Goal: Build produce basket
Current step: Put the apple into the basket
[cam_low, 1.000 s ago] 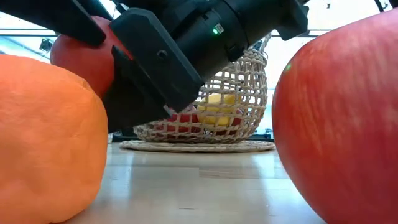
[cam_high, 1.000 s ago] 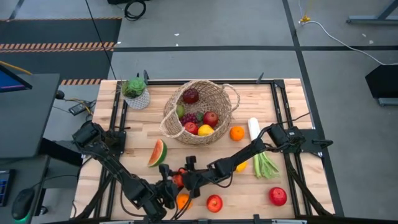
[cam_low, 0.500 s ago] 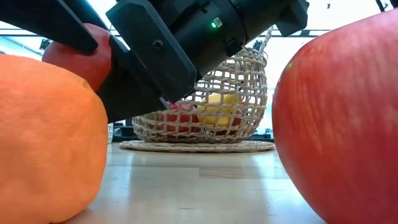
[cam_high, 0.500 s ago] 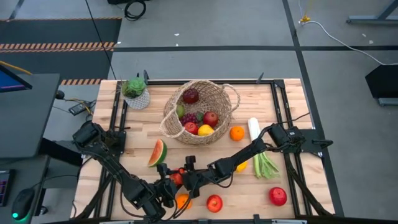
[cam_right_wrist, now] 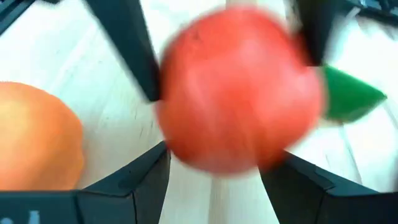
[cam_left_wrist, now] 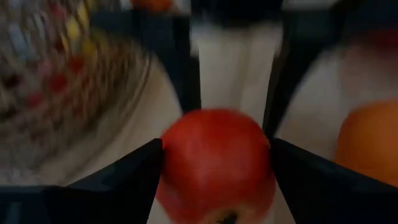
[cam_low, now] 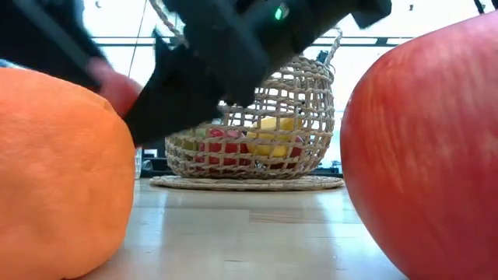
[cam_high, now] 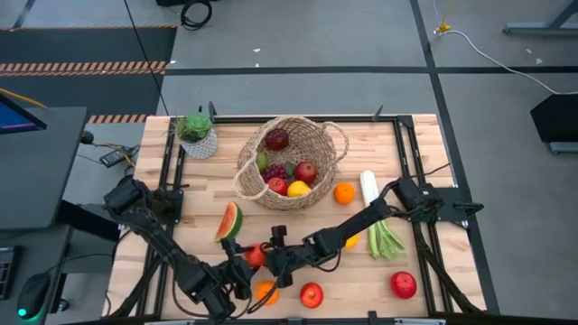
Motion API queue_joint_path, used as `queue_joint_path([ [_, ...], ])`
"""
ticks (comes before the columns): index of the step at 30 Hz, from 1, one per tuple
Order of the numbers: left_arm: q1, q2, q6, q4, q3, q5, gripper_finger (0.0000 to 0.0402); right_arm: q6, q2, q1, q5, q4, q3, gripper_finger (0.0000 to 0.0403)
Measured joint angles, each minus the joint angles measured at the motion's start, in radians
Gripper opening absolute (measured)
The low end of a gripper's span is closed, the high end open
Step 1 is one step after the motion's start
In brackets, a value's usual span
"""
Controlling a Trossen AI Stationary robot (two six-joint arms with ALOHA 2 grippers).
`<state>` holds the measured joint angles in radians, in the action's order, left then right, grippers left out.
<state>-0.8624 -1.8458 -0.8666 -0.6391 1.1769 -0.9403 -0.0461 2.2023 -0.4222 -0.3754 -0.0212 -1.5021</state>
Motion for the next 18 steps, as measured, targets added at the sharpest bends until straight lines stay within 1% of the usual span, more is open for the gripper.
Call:
queue_joint_path([
  [2, -0.009, -0.001, -0.055, -0.008, -0.027, 0.016, 0.0295, -0.027, -0.042, -0.001, 0.008, 0.032, 0.000, 0.0244],
  [5, -0.023, -0.003, -0.119, 0.017, -0.067, 0.013, 0.0295, -0.051, -0.143, -0.001, 0.005, 0.015, 0.007, 0.0244],
  [7, -0.031, -0.002, -0.148, 0.034, -0.094, 0.010, 0.0294, -0.056, -0.147, 0.001, 0.002, -0.009, 0.000, 0.0244],
  [11, -0.040, -0.002, -0.170, 0.086, -0.135, 0.006, 0.0289, -0.057, -0.103, 0.005, 0.023, 0.059, 0.021, 0.0244],
  [15, -0.039, -0.002, -0.171, 0.096, -0.139, 0.005, 0.0288, -0.078, -0.142, 0.009, 0.037, 0.047, 0.006, 0.0244],
  [18, -0.039, -0.002, -0.170, 0.098, -0.139, 0.004, 0.0288, -0.082, -0.126, 0.011, 0.036, 0.120, 0.017, 0.0244],
])
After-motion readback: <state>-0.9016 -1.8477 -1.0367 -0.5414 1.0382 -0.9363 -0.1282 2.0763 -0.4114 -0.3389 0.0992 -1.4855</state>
